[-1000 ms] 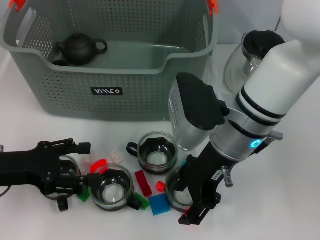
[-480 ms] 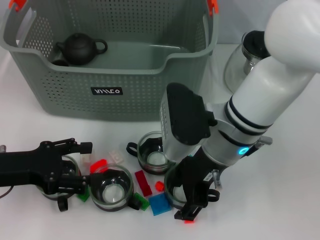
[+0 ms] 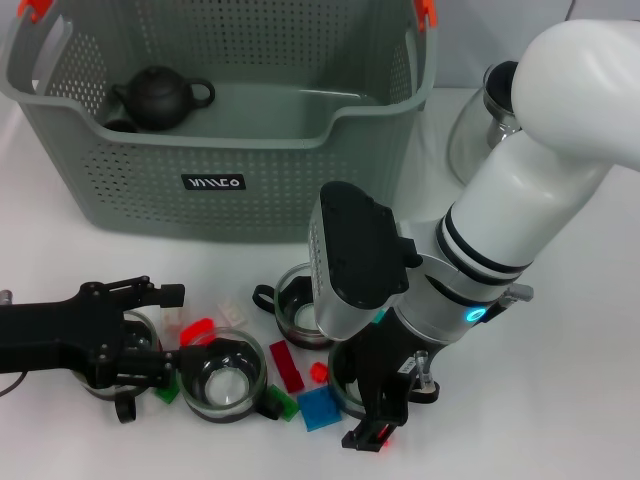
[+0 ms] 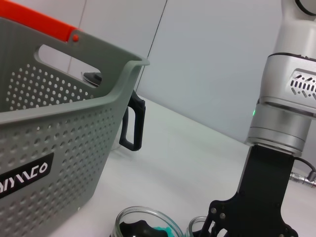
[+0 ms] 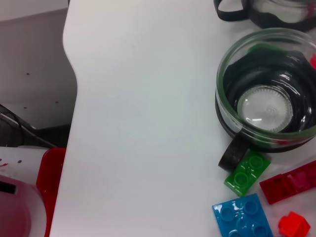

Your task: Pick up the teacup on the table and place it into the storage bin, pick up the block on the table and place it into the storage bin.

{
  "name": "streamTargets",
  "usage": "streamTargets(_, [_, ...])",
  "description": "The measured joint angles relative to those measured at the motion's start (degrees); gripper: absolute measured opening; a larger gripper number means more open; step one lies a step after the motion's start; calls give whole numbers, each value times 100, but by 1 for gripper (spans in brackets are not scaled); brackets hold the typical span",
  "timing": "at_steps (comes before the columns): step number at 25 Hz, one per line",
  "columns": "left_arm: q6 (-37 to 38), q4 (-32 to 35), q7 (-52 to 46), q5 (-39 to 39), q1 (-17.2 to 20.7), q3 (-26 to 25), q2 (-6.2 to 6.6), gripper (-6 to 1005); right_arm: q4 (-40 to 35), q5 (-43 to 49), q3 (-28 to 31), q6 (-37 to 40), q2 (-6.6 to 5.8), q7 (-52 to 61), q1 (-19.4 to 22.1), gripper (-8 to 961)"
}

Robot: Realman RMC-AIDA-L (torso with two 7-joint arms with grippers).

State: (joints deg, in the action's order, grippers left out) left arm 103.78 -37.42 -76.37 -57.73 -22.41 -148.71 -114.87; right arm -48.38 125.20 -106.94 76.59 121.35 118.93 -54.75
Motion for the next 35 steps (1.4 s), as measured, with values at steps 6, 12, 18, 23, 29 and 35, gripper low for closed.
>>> streamTargets(6, [-13,-2,0,-1,-9,0,0,950,-12,-4,-26,2,-10,3,20,785])
streamTargets(12, [-18,3,0,-1,-9,0,-4,950,-59,9,-29,7,-28,13,61,570])
streamTargets(18, [-66,79,0,-1,-23,1,-8,949,-65,15,-8,38,-36,70,62,427])
streamTargets(23, [-69,79,0,-1,-25,0,-9,949,-82,4,27,49,-49,134,66,276])
streamTargets(29, [-57,78,0,-1,-19,0,-9,950,-147,6,33,77,-56,242,103,98])
streamTargets(35, [-12,77,0,-1,-10,0,-9,950,-730,83,175,387,-105,413,439,69])
